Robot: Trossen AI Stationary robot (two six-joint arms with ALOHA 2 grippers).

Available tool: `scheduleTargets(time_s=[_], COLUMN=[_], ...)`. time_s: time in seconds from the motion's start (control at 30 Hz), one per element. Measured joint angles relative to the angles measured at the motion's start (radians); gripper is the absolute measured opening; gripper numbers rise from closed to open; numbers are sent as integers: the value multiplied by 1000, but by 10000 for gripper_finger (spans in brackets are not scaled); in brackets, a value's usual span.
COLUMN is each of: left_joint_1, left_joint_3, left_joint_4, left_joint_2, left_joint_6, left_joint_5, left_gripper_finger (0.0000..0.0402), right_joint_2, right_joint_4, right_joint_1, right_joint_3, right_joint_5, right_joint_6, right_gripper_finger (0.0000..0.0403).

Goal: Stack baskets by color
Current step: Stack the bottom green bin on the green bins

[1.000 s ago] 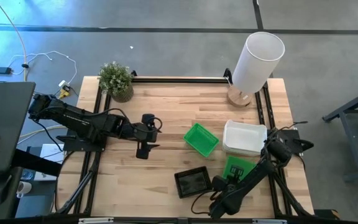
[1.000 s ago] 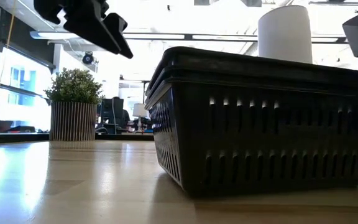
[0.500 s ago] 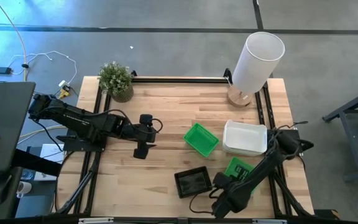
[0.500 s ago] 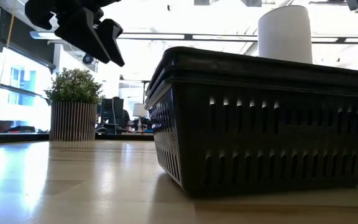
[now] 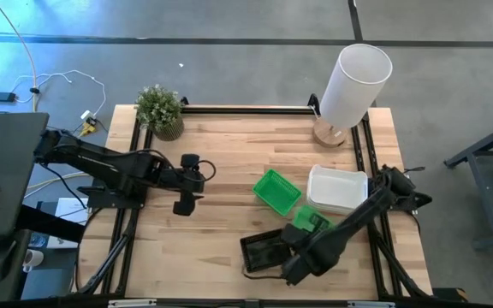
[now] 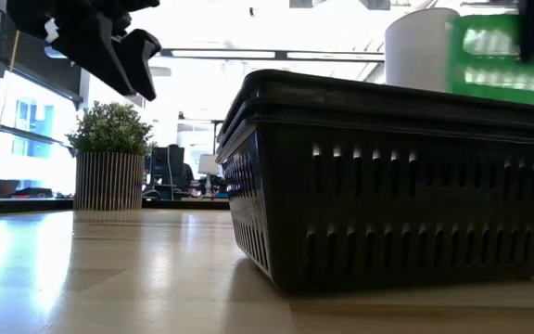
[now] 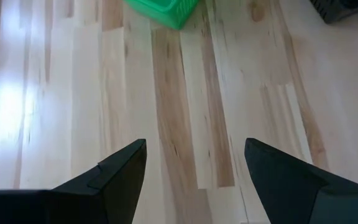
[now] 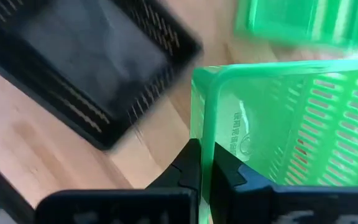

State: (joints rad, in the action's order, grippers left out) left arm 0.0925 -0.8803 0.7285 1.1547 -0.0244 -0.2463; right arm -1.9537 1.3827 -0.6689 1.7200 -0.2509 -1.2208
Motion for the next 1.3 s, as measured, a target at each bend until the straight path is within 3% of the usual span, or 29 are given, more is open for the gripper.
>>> scheduleTargets(time_s=[0.37, 0.7, 0.9, 1.3], left_joint_1=[0, 0, 0, 0], left_joint_3=[0, 0, 0, 0], left_joint_4=[116, 199, 204, 204], left_joint_2=[-109, -205, -229, -233], left_joint_6=[50, 79, 108, 111], left_joint_5=[0, 0, 1, 1], left_gripper_finger=[259, 259, 259, 259], right_joint_2=[1, 0, -4, -82], right_joint_4=[18, -91, -107, -61], right_joint_1=[140, 316, 404, 456], right_joint_3=[204, 209, 209, 209], right_joint_5=[-161, -131, -92, 6], right_joint_6=[220, 391, 393, 414], right_gripper_finger=[0, 0, 0, 0])
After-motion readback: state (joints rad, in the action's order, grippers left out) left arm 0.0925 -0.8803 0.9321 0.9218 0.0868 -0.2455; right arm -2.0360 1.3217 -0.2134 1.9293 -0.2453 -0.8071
